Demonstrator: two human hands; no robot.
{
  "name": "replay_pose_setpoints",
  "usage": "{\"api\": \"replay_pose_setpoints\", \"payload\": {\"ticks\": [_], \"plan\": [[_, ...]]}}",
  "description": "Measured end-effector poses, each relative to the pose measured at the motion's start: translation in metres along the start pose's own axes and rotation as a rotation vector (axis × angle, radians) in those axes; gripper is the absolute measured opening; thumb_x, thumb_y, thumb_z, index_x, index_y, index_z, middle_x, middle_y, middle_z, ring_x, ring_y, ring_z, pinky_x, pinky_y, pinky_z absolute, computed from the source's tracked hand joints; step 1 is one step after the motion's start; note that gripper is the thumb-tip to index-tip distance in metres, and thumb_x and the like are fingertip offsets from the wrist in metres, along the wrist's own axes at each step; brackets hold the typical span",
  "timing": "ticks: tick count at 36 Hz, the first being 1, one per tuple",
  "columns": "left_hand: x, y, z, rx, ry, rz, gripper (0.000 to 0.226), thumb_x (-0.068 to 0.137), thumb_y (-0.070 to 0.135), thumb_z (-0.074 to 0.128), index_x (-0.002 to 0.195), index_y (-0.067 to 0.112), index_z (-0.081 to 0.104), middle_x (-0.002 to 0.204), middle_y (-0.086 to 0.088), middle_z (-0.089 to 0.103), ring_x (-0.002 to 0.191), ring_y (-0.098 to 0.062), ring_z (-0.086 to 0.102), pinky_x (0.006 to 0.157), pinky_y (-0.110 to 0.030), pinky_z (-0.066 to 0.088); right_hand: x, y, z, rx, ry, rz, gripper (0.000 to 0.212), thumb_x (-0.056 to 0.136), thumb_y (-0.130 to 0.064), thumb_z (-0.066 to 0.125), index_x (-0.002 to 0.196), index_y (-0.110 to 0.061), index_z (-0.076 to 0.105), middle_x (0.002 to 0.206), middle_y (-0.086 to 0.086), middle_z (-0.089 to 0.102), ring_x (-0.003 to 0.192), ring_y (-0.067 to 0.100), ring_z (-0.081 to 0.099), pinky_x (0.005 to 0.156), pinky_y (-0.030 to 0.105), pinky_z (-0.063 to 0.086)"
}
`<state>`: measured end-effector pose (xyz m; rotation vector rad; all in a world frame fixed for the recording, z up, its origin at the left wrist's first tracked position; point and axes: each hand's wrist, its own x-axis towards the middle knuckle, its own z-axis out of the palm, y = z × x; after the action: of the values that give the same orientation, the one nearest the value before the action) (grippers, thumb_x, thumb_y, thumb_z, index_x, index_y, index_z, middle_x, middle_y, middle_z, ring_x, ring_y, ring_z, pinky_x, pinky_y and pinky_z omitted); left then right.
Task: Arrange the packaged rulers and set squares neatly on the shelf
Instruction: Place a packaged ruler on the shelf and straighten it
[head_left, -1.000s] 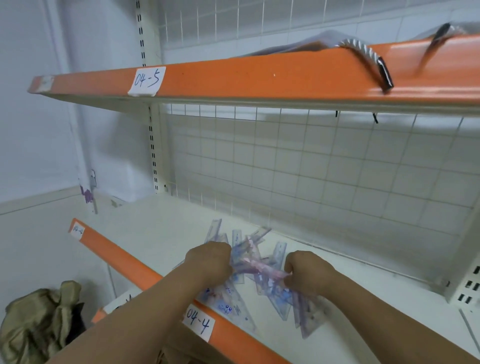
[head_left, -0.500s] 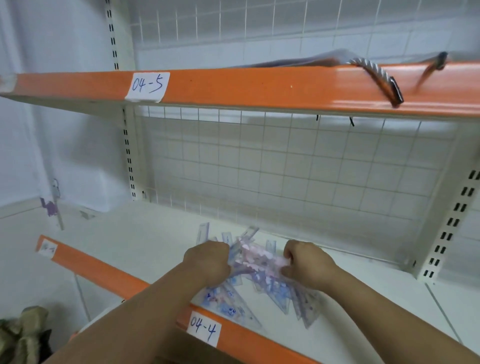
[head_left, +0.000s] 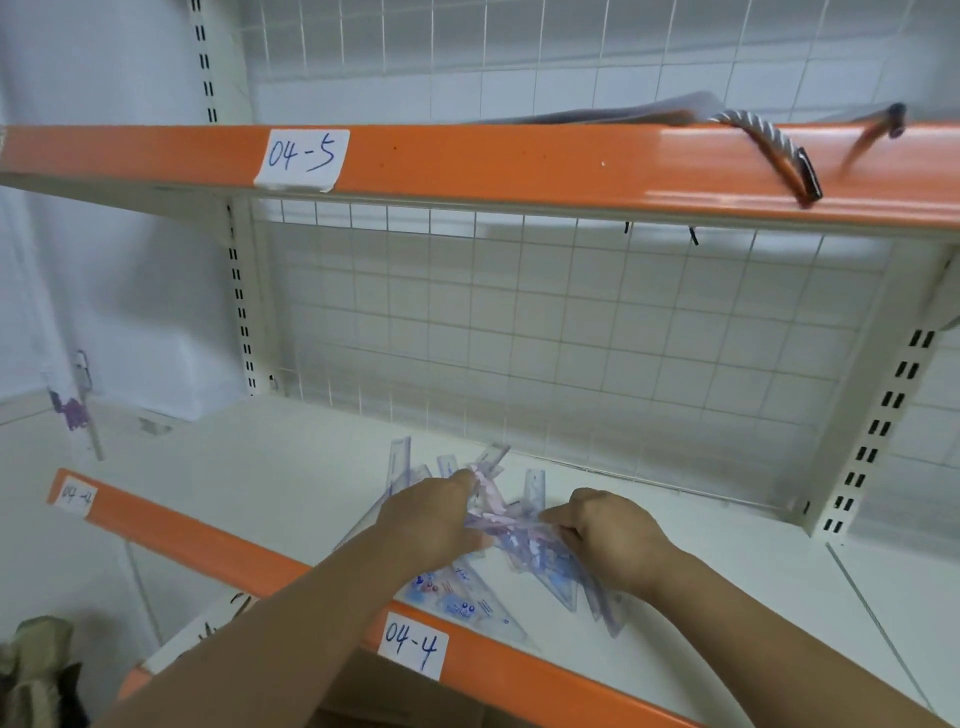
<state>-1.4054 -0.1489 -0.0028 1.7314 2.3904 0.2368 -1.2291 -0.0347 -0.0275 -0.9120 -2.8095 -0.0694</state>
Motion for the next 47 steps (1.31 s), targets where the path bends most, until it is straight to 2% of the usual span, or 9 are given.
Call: {"api": "replay_pose_setpoints", "payload": {"ticks": [2,4,8,12,16,23,28,37,47], "plan": [[0.0,0.004,-0.001,0.009,-0.021,0.043,0.053,0.09,0.045,0.06,0.137,0.024,0.045,0.122,-0.003,0.06,0.111,-0.02,0.057,0.082,-0.028,0.045,-0.001,-0.001,0.001,0.011,0.034,-0.048,0.033,0.093,-0.02,0.039,0.113,-0.025,0.066,0.087,0.005,0.05,0.087,0.027,0.053,0.065,0.028,0.03],[0.002,0.007,0.0,0.024,-0.033,0.078,0.022,0.092,0.041,0.059,0.108,0.026,0.056,0.103,-0.003,0.059,0.099,-0.02,0.059,0.077,-0.027,0.043,0.0,0.002,0.004,0.05,0.104,-0.121,0.036,0.086,-0.024,0.038,0.099,-0.025,0.071,0.073,0.002,0.044,0.072,0.027,0.052,0.064,0.027,0.03],[0.006,0.01,0.002,0.011,-0.084,0.08,0.019,0.088,0.038,0.065,0.088,0.021,0.055,0.093,0.0,0.055,0.096,-0.022,0.063,0.084,-0.032,0.05,0.0,0.007,0.01,0.045,0.194,-0.142,0.027,0.082,-0.019,0.049,0.098,-0.024,0.071,0.072,0.005,0.054,0.07,0.029,0.055,0.066,0.027,0.031],[0.008,0.011,0.0,0.081,-0.046,0.08,0.026,0.089,0.038,0.065,0.097,0.013,0.067,0.098,-0.003,0.062,0.099,-0.022,0.063,0.079,-0.03,0.048,-0.003,0.005,0.003,0.075,0.111,-0.076,0.034,0.09,-0.027,0.057,0.124,-0.023,0.058,0.104,0.007,0.056,0.103,0.026,0.051,0.08,0.027,0.031],[0.006,0.009,-0.004,0.197,0.072,0.095,0.031,0.091,0.034,0.064,0.114,0.014,0.066,0.116,-0.002,0.056,0.103,-0.022,0.061,0.085,-0.032,0.049,-0.005,0.007,-0.001,0.113,0.06,-0.008,0.057,0.087,-0.038,0.063,0.14,-0.025,0.044,0.12,0.001,0.056,0.112,0.019,0.05,0.094,0.025,0.034],[0.003,0.003,-0.004,0.257,0.182,0.101,0.026,0.091,0.032,0.06,0.112,0.017,0.064,0.115,-0.002,0.053,0.102,-0.021,0.059,0.081,-0.031,0.047,-0.007,0.01,-0.001,0.079,0.069,-0.025,0.032,0.088,-0.033,0.061,0.119,-0.024,0.061,0.112,0.001,0.057,0.109,0.02,0.048,0.078,0.022,0.03],[0.002,0.001,-0.004,0.231,0.197,0.089,0.03,0.09,0.033,0.061,0.117,0.02,0.062,0.117,-0.002,0.054,0.103,-0.02,0.058,0.084,-0.033,0.049,-0.006,0.005,-0.004,0.03,0.089,-0.003,0.04,0.092,-0.032,0.057,0.131,-0.025,0.054,0.123,-0.002,0.056,0.117,0.019,0.046,0.093,0.025,0.037],[0.002,-0.004,0.0,0.221,0.126,0.053,0.043,0.09,0.03,0.062,0.13,0.021,0.051,0.117,-0.001,0.058,0.107,-0.02,0.059,0.084,-0.031,0.048,-0.014,0.002,-0.003,-0.041,0.084,0.096,0.03,0.09,-0.024,0.053,0.12,-0.023,0.059,0.116,0.0,0.057,0.113,0.022,0.047,0.09,0.029,0.041],[0.0,0.008,0.008,0.23,0.089,0.128,0.017,0.09,0.016,0.056,0.106,0.014,0.06,0.106,-0.003,0.064,0.097,-0.021,0.062,0.068,-0.027,0.041,-0.053,0.005,-0.011,-0.077,0.07,0.234,0.029,0.091,-0.024,0.051,0.119,-0.022,0.059,0.113,0.001,0.058,0.109,0.023,0.049,0.086,0.029,0.042]]}}
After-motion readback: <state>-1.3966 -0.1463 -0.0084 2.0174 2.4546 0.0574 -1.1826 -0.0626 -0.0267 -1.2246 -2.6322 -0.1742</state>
